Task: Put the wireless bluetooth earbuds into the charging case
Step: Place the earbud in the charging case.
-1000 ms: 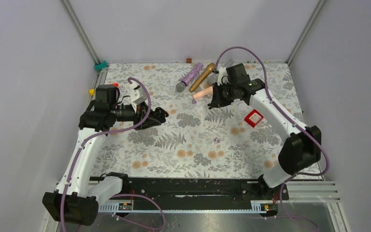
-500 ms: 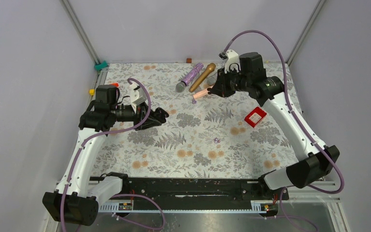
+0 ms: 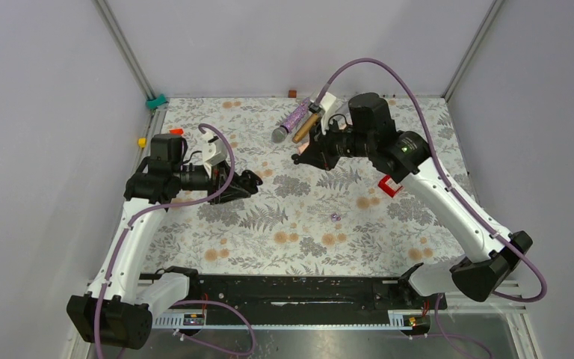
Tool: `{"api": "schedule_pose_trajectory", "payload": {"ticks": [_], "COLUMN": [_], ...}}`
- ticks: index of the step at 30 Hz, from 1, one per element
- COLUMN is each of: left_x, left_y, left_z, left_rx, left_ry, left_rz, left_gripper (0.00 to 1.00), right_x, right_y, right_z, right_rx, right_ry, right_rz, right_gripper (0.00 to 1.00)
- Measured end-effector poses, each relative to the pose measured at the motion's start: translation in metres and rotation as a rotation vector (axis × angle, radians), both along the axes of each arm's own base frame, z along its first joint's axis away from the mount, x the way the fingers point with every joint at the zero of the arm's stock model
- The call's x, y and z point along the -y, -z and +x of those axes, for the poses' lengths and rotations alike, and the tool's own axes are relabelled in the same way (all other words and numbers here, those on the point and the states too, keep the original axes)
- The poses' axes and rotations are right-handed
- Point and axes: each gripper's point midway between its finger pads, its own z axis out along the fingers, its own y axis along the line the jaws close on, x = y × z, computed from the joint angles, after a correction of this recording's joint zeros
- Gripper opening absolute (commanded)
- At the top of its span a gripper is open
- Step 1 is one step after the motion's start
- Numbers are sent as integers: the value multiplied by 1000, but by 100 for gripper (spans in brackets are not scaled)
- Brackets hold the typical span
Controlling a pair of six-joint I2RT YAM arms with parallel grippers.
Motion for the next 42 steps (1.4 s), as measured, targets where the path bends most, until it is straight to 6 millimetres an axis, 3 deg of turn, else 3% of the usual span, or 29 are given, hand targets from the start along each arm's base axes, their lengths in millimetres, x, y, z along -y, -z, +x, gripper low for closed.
{"api": "schedule_pose_trajectory", "payload": {"ticks": [12, 21, 42], "left_x": [2, 3, 12], "left_y": [5, 4, 11], "left_z": [3, 2, -9], "left_rx": [-40, -46, -102], "left_ry": [16, 27, 94], "left_rz": [-10, -21, -39], "left_gripper": [0, 0, 0], "right_x": [-37, -74, -82], "right_y": [-6, 25, 39], "right_z": [-35, -64, -69], "right_rx": [42, -3, -4], "right_ry": [-209, -349, -355], "right_rz": [-6, -74, -108], "right_gripper": [12, 13, 14]}}
